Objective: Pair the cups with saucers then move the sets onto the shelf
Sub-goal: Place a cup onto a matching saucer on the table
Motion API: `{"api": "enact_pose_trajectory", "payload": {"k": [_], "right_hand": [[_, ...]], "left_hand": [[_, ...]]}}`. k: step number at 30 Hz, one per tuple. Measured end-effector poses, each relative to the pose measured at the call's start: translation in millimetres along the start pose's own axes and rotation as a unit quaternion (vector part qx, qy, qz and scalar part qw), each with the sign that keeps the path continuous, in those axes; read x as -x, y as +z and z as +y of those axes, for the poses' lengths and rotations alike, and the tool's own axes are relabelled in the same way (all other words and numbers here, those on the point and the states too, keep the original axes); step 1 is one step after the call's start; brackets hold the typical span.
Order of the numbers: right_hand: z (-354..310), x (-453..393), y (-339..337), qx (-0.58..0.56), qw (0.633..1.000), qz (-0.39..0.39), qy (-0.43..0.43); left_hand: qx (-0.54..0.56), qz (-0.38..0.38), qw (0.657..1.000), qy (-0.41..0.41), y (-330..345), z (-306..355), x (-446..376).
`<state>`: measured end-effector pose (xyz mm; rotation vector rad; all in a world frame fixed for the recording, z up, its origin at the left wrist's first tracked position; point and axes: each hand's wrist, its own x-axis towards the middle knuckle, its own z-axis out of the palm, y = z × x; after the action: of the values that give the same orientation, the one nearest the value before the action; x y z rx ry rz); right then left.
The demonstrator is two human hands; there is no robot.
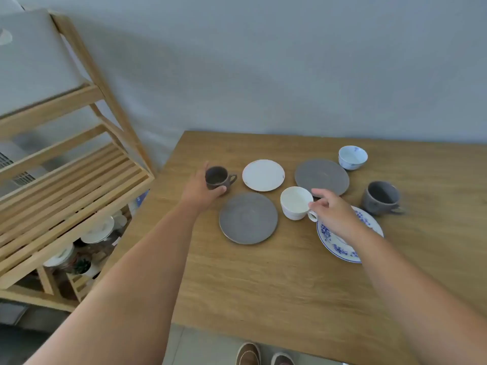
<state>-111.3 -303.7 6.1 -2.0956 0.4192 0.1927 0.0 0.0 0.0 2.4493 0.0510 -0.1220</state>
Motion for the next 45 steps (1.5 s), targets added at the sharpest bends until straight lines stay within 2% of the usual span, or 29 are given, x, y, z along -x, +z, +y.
{"api": "enact_pose_trajectory", "payload": {"k": [6, 14, 21, 26, 30, 36, 42, 45], "right_hand": [[9.4, 3.2, 13.1, -0.005, 0.999, 0.038, 0.030], [14.4, 2.4, 18.9, -0.101, 0.992, 0.064, 0.027], [16.8, 2.9, 24.5, -0.098, 0.993, 0.062, 0.006], [20.1, -1.4, 29.3, -0.181, 0.980, 0.078, 0.038], [20.9, -4.4, 29.5, -0.192, 0.976, 0.097, 0.040], [22.2, -4.2, 32.0, -0.131, 0.982, 0.129, 0.047], [18.6, -1.5, 29.7, -0.042, 0.997, 0.060, 0.032], [18.7, -2.8, 28.4, -0.062, 0.997, 0.029, 0.029]], "left_hand": [[0.091, 0.023, 0.994, -0.059, 12.4, -9.6, -10.7], [0.208, 0.040, 0.976, -0.054, 22.5, -17.6, -14.5], [0.247, 0.032, 0.968, -0.046, 21.0, -16.2, -17.0], [0.261, 0.024, 0.964, -0.042, 18.1, -19.7, -15.4], [0.284, 0.029, 0.958, -0.014, 7.6, -21.7, -9.9], [0.286, 0.009, 0.957, 0.054, -2.4, -14.3, 16.1], [0.265, -0.065, 0.959, 0.077, 12.4, -10.4, 38.8], [0.251, -0.077, 0.962, 0.082, 18.6, -10.1, 42.8]]}}
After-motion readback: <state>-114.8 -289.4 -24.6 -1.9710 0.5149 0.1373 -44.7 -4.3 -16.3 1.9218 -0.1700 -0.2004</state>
